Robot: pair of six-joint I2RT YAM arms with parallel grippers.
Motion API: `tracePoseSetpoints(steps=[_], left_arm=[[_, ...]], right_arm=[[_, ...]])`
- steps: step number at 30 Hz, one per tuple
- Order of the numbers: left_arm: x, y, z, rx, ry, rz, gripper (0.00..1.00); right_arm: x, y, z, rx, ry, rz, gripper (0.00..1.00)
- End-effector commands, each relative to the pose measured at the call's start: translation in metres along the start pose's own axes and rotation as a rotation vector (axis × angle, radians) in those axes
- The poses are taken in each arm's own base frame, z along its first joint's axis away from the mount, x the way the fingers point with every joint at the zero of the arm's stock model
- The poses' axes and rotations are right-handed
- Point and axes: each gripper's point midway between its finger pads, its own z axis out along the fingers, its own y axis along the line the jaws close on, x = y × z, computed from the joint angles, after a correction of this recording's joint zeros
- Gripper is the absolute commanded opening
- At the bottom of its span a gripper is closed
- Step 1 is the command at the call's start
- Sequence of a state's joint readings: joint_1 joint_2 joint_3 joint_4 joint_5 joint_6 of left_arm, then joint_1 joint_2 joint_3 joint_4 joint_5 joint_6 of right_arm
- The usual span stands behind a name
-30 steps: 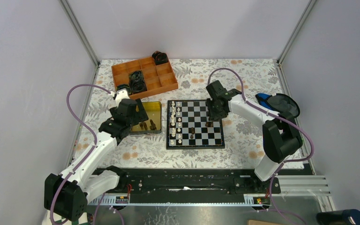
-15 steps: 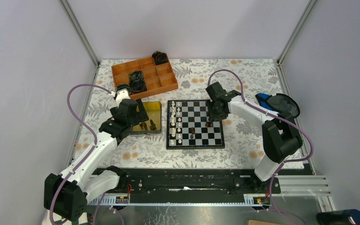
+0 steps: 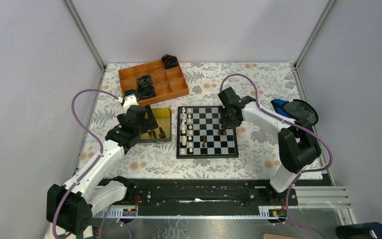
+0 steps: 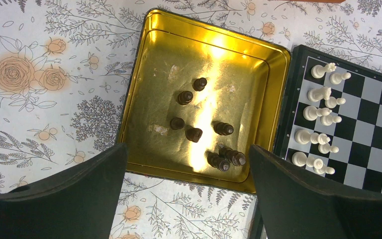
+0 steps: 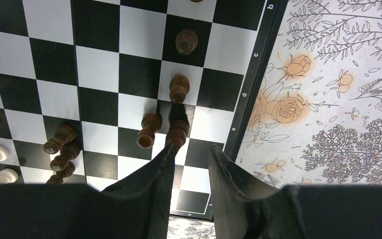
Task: Set up the chess pieces on the board
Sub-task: Pick up the chess piece from the chessboard.
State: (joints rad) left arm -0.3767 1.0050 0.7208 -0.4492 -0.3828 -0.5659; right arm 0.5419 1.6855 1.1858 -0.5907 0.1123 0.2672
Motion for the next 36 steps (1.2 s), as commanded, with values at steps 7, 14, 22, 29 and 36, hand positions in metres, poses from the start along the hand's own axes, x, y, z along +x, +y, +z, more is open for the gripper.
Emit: tracePoseSetpoints(steps=[7, 14, 22, 29, 36], left_arm=[[-0.002, 0.001, 0.002, -0.014, -0.02, 0.003, 0.99], [-0.003, 0.001, 0.002, -0.014, -0.022, 0.002, 0.99], [-0.003, 0.001, 0.002, -0.011, -0.024, 0.004, 0.99], [-0.003, 0.001, 0.002, -0.013, -0.024, 0.005, 0.99], [-0.003, 0.001, 0.003, -0.016, -0.021, 0.008, 0.99]], right_arm=[[-0.02, 0.008, -0.023, -0.021, -0.083, 0.004, 0.37], [-0.021, 0.01, -0.025, -0.026, -0.084, 0.002, 0.38], [-0.024, 0.014, -0.028, -0.031, -0.091, -0.003, 0.38], [-0.019, 0.016, -0.024, -0.031, -0.074, -0.008, 0.38], [-0.013, 0.016, -0.018, -0.03, -0.057, -0.004, 0.38]])
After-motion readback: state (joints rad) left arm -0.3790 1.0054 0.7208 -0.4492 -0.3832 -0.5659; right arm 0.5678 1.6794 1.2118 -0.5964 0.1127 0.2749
